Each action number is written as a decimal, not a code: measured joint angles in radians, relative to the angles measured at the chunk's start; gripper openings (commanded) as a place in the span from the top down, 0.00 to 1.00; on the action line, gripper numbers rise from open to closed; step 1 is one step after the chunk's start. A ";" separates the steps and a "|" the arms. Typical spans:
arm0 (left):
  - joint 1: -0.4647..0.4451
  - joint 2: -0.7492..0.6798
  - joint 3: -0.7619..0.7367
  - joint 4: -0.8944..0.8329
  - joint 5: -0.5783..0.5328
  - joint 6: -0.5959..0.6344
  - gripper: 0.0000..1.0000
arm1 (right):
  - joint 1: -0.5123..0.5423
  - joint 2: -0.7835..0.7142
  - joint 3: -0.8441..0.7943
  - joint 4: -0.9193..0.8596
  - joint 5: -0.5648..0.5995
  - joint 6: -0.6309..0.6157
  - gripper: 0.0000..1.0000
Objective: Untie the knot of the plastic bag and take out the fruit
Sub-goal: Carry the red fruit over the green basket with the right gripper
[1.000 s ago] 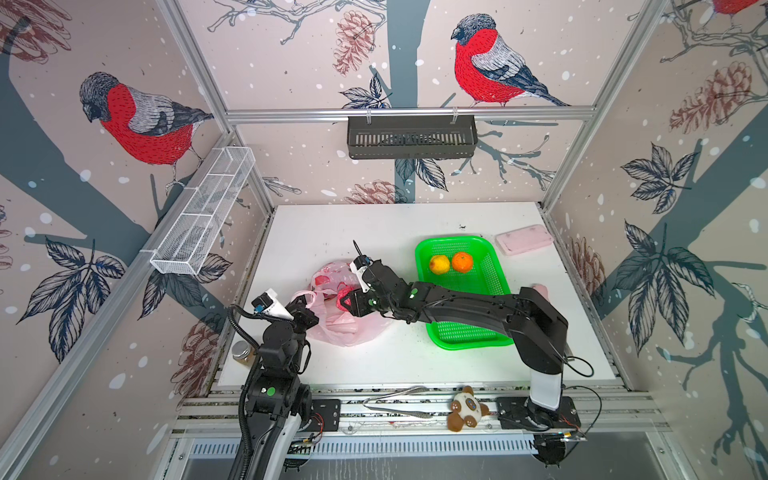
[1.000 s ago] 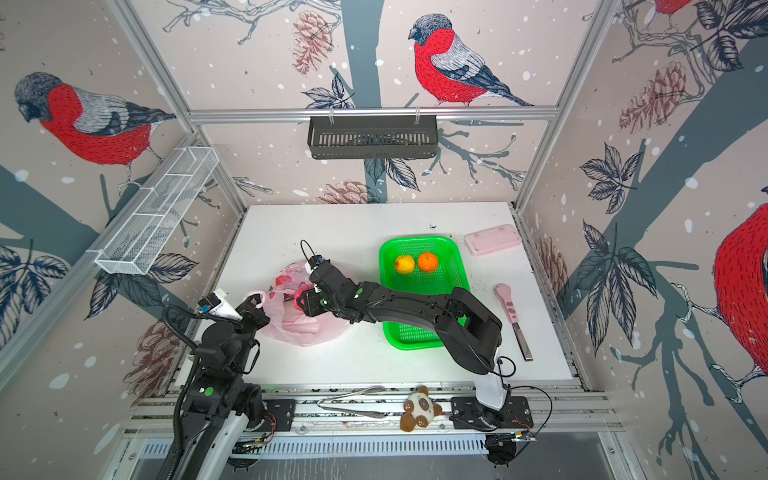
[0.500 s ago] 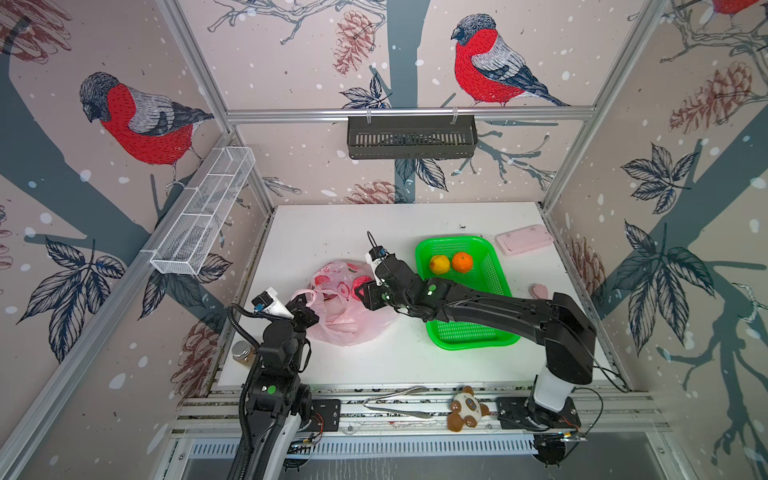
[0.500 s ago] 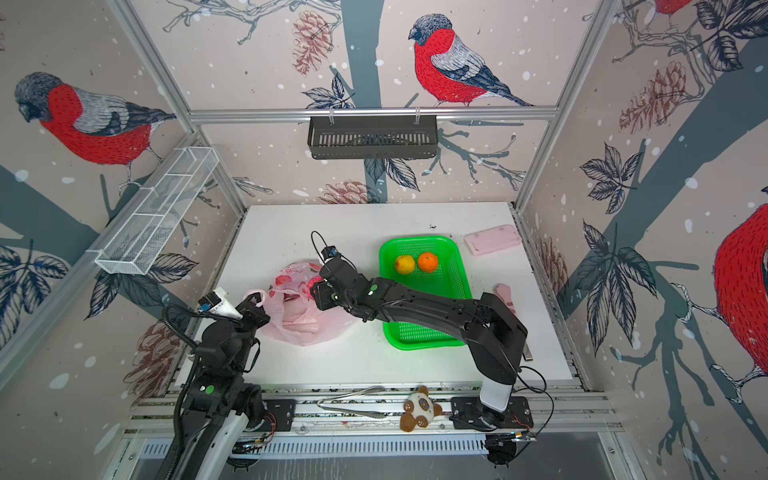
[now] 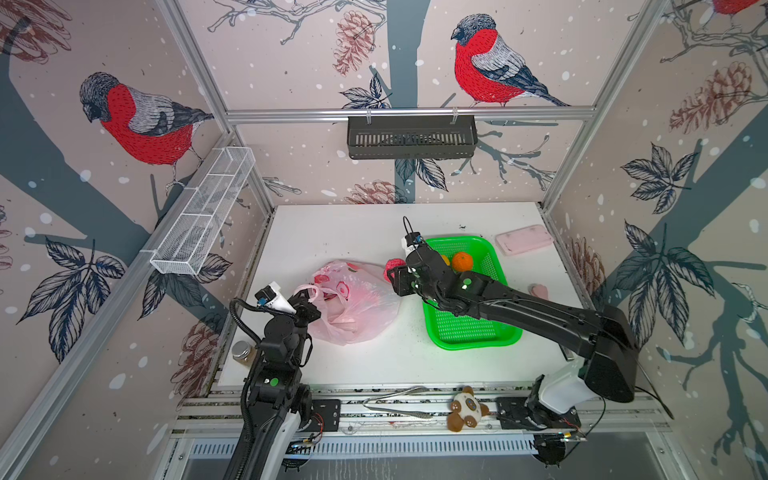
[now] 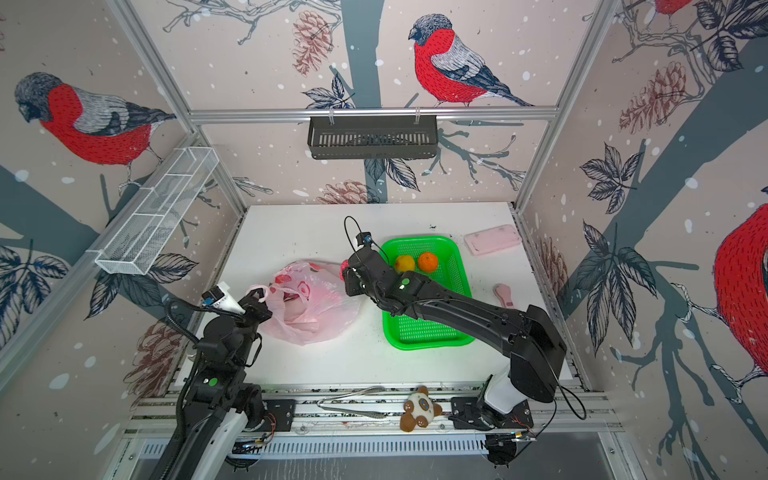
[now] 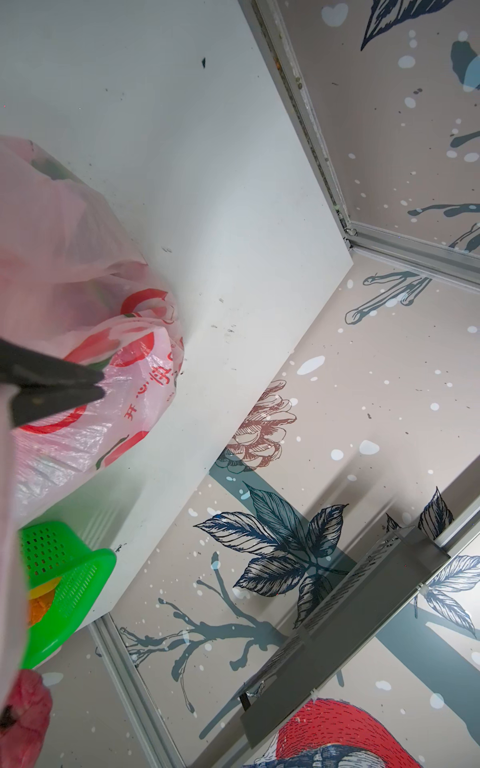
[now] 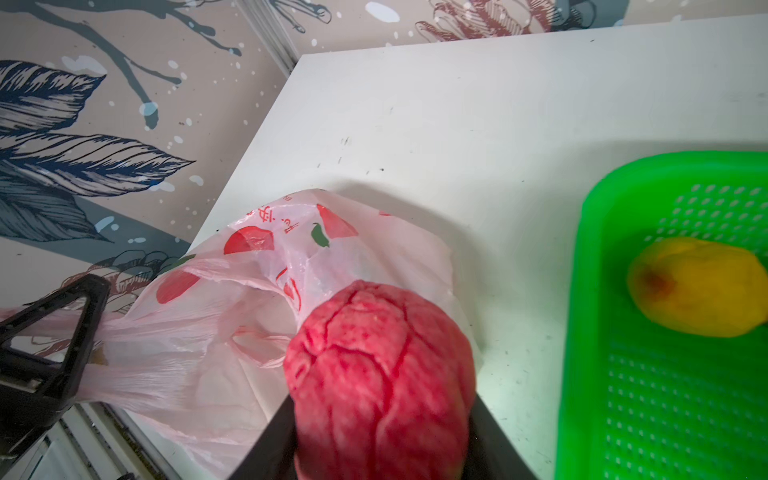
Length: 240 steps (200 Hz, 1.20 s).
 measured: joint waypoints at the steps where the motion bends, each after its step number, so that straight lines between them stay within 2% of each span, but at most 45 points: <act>1: 0.000 0.002 0.000 0.002 0.001 0.000 1.00 | -0.001 -0.002 -0.001 0.000 0.001 0.000 0.74; 81: 0.000 0.085 0.004 0.087 0.052 0.018 1.00 | -0.101 -0.154 -0.107 -0.068 0.092 0.003 0.74; 149: 0.000 0.105 0.012 0.108 0.073 0.018 1.00 | -0.235 -0.270 -0.269 -0.077 0.108 0.000 0.72; 184: 0.000 0.107 0.016 0.108 0.075 0.018 1.00 | -0.282 -0.257 -0.320 -0.065 0.085 -0.005 0.72; 240: 0.000 0.106 0.019 0.107 0.075 0.018 1.00 | -0.311 -0.131 -0.341 -0.020 0.011 -0.016 0.69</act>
